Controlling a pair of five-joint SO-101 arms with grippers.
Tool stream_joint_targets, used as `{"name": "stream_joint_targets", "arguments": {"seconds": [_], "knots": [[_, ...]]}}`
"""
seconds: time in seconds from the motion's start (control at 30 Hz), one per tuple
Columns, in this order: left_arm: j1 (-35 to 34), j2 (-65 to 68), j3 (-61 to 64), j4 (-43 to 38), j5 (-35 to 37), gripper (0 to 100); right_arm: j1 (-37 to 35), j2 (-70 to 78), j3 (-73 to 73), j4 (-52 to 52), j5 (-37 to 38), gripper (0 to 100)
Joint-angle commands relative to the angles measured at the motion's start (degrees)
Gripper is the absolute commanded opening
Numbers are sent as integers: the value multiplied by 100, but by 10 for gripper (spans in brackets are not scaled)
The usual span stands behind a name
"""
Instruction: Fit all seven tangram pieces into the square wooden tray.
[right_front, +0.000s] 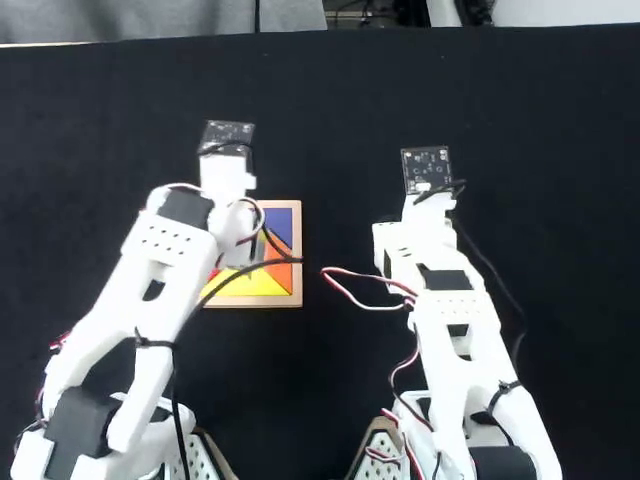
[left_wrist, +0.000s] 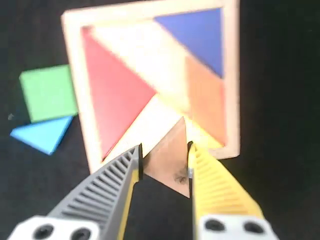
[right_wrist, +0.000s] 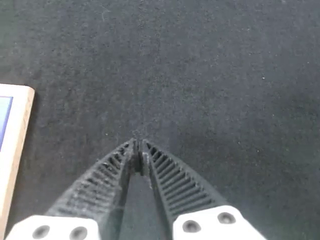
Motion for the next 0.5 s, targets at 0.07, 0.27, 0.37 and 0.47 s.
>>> {"name": "stream_joint_targets", "arguments": {"seconds": [0.07,0.27,0.37,0.47], "knots": [[-48,-176,110,-914,-158,134,114,-251,-136,-132,18,11],[-84,923,-374,-967,-185,133,114,-251,-145,-132,18,11],[-84,1565,-769,-958,-193,130,114,-251,-145,-132,26,11],[-84,1811,-1007,-967,-185,130,114,-251,-145,-132,26,11]]}}
